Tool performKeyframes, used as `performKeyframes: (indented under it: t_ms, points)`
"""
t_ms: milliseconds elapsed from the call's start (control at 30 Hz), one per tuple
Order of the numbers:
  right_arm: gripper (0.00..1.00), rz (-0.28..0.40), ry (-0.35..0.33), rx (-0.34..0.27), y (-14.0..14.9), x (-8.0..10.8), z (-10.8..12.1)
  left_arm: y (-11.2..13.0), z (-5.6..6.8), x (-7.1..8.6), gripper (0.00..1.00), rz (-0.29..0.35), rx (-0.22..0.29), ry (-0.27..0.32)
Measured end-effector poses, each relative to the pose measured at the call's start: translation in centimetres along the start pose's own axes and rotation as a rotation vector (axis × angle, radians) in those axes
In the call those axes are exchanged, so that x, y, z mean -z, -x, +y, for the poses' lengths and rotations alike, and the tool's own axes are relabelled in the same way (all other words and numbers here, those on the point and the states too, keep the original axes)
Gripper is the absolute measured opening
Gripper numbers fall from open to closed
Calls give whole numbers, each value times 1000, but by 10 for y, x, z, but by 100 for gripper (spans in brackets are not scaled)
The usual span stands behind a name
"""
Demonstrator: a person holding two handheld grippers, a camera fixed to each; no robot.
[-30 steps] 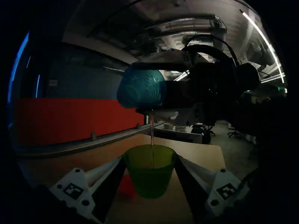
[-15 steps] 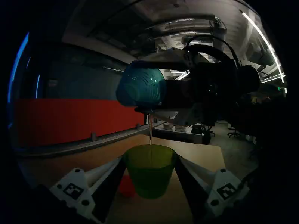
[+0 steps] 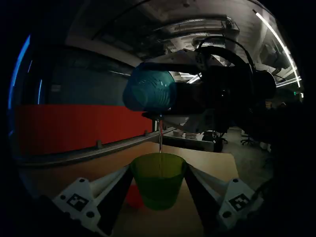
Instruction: Pour water
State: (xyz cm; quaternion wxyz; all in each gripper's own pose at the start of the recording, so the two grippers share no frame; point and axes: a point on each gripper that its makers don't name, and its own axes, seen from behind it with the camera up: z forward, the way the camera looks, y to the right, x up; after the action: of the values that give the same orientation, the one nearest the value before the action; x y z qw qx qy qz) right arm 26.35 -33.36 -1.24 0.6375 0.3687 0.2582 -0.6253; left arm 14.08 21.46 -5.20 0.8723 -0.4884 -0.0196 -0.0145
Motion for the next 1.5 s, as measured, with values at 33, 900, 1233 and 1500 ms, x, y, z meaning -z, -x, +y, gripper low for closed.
performKeyframes:
  t_ms: [33, 900, 1233, 1500]
  points:
    - [91, 1, 3, 1, -1, 0, 0, 0, 0, 0, 87, -1, 0, 0]
    - [91, 6, 20, 84, -10, 5, -4, -2, 1, 1, 87, 1, -2, -2]
    - [91, 7, 29, 126, -15, 7, -2, -1, 1, 0, 88, 2, -2, -2]
    - [91, 9, 31, 148, -20, 8, -1, -1, 0, 1, 88, 4, -2, -3]
